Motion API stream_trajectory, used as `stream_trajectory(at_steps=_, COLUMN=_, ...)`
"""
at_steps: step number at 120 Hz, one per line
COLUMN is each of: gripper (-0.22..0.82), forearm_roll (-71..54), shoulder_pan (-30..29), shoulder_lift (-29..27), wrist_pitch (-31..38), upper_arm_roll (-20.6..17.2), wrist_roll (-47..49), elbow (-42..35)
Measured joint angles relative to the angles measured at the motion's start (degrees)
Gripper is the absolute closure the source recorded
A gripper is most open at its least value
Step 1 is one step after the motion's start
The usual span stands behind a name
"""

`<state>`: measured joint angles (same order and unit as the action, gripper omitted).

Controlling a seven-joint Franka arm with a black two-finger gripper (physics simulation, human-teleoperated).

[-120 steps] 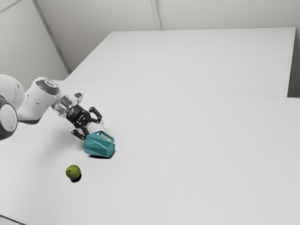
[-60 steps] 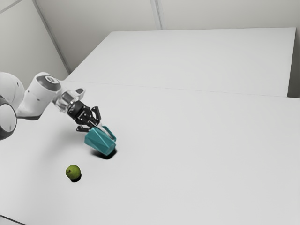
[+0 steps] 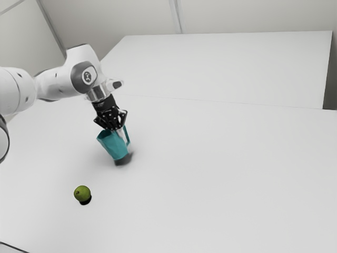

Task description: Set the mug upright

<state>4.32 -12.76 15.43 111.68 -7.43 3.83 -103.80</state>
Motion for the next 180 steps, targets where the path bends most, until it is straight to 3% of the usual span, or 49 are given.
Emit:
stream_trajectory(at_steps=19, gripper=0.79, forearm_roll=-10.29, shoulder_pan=0.98, shoulder_lift=-1.31, wrist_pitch=7.16, upper_arm_roll=-2.17, wrist_roll=3.87, elbow=-2.30)
stream_trajectory(at_steps=42, gripper=0.79, forearm_roll=-14.09, shoulder_pan=1.38, shoulder_lift=-1.87, wrist_pitch=11.19, upper_arm_roll=-2.40, wrist_roll=8.23, elbow=-4.06)
stream_trajectory(at_steps=128, gripper=0.78, forearm_roll=-11.94, shoulder_pan=1.33, shoulder_lift=0.12, wrist_pitch=13.35, upper_arm_roll=-2.85, wrist_roll=18.19, elbow=-6.17)
stream_trajectory(at_steps=154, gripper=0.32, forearm_roll=-11.82, shoulder_pan=1.33, shoulder_lift=-0.98, wrist_pitch=12.86, upper_arm_roll=-2.86, wrist_roll=18.80, elbow=-6.09)
stream_trajectory(at_steps=180, gripper=0.12, forearm_roll=-11.92, shoulder_pan=1.46, shoulder_lift=-4.79, wrist_pitch=11.47, upper_arm_roll=-3.53, wrist_roll=19.13, elbow=-6.01)
